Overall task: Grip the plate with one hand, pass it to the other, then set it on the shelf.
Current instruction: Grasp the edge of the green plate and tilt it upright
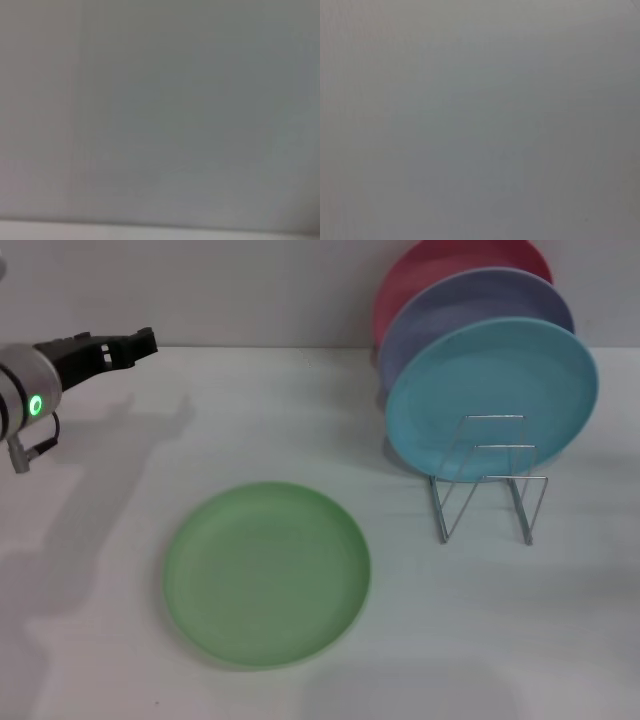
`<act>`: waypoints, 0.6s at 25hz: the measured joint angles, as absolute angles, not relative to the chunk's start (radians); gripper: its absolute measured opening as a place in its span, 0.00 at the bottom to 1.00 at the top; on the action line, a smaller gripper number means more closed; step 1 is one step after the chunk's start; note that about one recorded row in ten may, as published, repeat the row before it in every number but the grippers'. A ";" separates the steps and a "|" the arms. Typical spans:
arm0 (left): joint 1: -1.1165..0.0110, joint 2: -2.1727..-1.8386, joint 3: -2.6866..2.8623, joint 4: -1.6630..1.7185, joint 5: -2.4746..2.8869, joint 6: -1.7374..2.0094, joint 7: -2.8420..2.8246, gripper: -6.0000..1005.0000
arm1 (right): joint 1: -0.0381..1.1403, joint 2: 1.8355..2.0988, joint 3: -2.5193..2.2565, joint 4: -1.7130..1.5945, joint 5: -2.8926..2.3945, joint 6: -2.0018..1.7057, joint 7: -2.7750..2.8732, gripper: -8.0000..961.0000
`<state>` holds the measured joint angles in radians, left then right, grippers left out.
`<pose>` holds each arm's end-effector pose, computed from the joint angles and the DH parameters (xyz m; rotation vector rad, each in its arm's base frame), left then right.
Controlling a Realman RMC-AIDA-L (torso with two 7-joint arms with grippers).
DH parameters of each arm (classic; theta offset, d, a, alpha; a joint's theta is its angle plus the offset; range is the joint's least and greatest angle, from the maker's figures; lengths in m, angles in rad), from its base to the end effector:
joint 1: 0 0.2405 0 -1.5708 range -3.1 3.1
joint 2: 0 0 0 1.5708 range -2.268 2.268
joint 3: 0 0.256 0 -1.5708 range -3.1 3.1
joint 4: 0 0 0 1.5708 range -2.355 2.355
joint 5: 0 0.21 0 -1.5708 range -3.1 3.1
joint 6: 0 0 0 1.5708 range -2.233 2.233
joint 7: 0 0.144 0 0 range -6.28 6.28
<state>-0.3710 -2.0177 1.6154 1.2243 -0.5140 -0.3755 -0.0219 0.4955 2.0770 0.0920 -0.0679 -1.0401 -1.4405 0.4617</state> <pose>-0.2226 0.4154 0.0249 -1.8003 -1.0328 -0.4250 0.3563 0.3228 0.0943 -1.0049 0.5366 0.9985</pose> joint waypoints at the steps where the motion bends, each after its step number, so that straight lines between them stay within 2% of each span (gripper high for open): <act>1: -0.372 -2.031 1.579 1.261 -0.516 -0.448 0.011 0.81 | 0.496 2.077 0.092 -0.068 -1.040 -1.440 0.462 0.73; 4: -0.380 -2.061 1.493 1.341 -0.525 -0.616 0.086 0.81 | 0.496 2.077 0.092 -0.069 -1.040 -1.440 0.462 0.73; 15: -0.472 -2.060 1.296 1.460 -0.612 -1.238 0.204 0.81 | 0.498 2.075 0.079 -0.099 -1.040 -1.440 0.462 0.73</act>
<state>-0.4718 -2.0601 1.2962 1.4599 -0.6123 -1.2377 0.2037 0.4985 2.0750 0.0786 -0.0985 -1.0401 -1.4404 0.4616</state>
